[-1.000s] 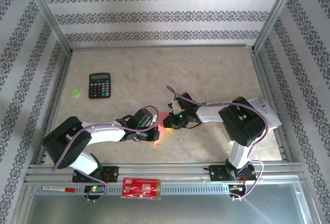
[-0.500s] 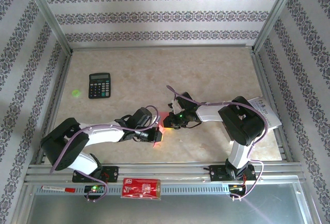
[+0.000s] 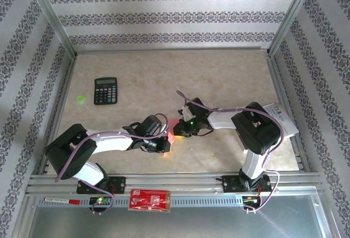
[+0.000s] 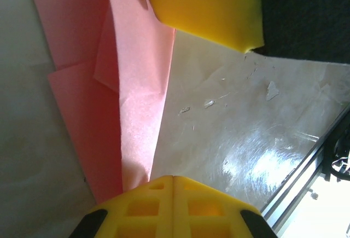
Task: Fold a paper plane with a square sheet of paper (pick it up from the middle)
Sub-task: Fold the wing for the fifth time at the center of the table.
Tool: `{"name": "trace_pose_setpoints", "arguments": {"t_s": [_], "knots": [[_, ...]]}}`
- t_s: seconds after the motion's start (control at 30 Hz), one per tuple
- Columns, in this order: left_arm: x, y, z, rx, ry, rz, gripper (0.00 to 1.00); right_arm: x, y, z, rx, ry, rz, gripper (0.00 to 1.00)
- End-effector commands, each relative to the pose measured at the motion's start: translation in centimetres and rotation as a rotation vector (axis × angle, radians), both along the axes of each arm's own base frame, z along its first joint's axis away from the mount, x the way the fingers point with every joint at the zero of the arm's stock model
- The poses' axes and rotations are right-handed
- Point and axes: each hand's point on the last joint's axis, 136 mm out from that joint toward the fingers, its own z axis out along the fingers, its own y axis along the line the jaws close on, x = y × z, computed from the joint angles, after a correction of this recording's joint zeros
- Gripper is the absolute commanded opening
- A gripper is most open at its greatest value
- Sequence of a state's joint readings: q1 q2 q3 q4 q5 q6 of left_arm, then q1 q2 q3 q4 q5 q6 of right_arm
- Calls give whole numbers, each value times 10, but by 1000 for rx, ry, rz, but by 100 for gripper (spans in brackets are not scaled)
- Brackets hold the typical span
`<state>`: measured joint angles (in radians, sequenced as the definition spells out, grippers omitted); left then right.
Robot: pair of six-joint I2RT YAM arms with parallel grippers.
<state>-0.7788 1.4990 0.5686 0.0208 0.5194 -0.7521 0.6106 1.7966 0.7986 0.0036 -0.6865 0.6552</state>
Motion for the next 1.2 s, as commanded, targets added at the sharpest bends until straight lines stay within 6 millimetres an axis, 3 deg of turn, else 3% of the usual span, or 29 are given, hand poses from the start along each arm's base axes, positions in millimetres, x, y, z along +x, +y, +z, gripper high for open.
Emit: {"name": "trace_pose_setpoints", "arguments": {"t_s": [0.0, 0.53, 0.73, 1.17], "knots": [[-2, 12, -9, 42, 30, 26, 0, -1, -25, -34, -153, 23, -38, 16], [-11, 18, -27, 63, 80, 21, 0, -2, -25, -36, -164, 28, -39, 15], [-25, 27, -38, 79, 135, 40, 0, -3, -30, -40, -199, 42, -49, 15], [-49, 33, -38, 75, 191, 11, 0, -5, -40, -51, -262, 84, -79, 13]]}}
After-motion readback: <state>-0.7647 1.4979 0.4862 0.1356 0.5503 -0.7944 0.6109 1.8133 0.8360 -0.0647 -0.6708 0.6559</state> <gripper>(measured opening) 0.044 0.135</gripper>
